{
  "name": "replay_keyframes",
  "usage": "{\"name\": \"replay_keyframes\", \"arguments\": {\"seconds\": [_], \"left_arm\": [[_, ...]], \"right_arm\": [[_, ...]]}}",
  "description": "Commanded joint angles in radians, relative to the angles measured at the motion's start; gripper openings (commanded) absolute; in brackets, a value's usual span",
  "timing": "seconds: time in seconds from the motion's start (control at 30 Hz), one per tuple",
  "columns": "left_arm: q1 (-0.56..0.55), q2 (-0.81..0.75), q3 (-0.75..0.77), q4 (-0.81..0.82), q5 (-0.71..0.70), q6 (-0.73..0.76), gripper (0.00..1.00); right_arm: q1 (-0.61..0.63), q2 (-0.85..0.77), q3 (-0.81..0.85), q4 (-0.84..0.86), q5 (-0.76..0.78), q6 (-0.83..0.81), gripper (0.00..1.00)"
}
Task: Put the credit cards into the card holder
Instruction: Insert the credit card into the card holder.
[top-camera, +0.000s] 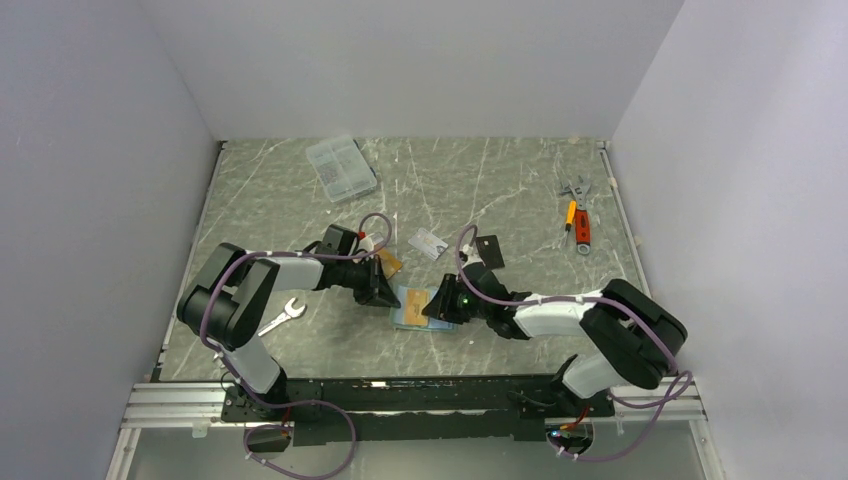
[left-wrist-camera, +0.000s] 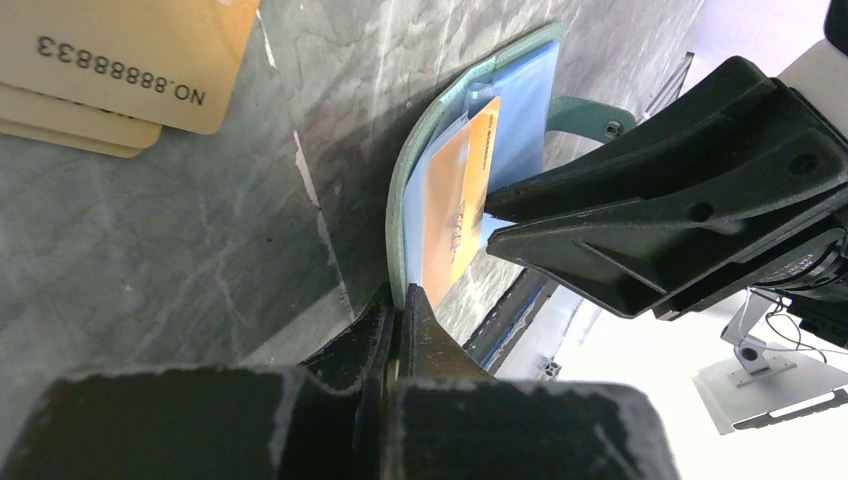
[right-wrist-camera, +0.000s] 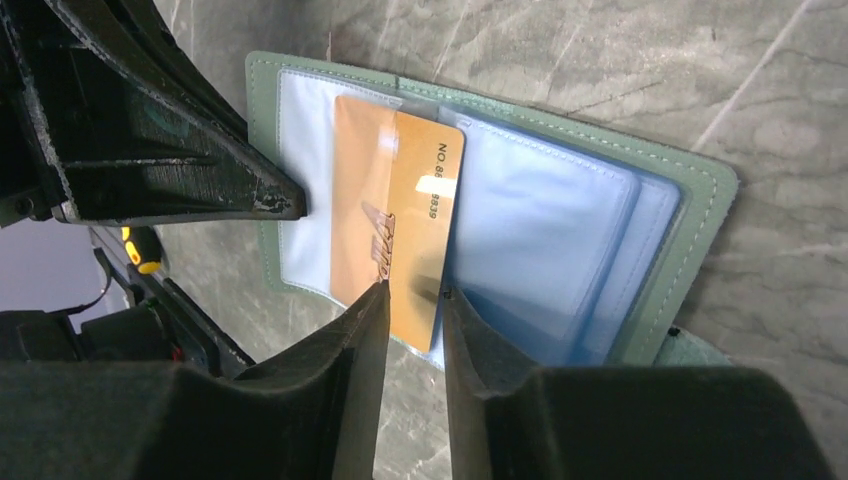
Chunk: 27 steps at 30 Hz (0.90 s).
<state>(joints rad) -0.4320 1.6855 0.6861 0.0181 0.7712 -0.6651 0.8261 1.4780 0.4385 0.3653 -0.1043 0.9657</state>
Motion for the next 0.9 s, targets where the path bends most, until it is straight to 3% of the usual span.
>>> {"name": "replay_keyframes", "arguments": {"seconds": [0.0,0.23,0.33,0.43,0.5,0.87], "left_arm": [[-0.007,-0.006,0.032,0.019,0.028,0.012,0.0],[-0.008,-0.007,0.029,0.02,0.028,0.011,0.0],[-0.009,-0.007,0.03,0.019,0.027,0.012,0.0],[-0.01,-0.006,0.032,0.019,0.026,0.013,0.0],[-0.011,-0.006,0.032,0.019,0.026,0.012,0.0],[-0.013,-0.002,0.039,0.016,0.028,0.013,0.0]], "right_arm": [[0.005,-0.043,0.005,-0.203,0.064,-0.066,0.31],[0.006,-0.077,0.02,-0.241,0.096,-0.085,0.31],[0.006,-0.066,0.036,-0.234,0.104,-0.084,0.24],[0.006,-0.034,0.062,-0.226,0.103,-0.084,0.08],[0.006,-0.012,0.08,-0.225,0.135,-0.08,0.02],[0.022,0.068,0.142,-0.217,0.133,-0.077,0.0]]}}
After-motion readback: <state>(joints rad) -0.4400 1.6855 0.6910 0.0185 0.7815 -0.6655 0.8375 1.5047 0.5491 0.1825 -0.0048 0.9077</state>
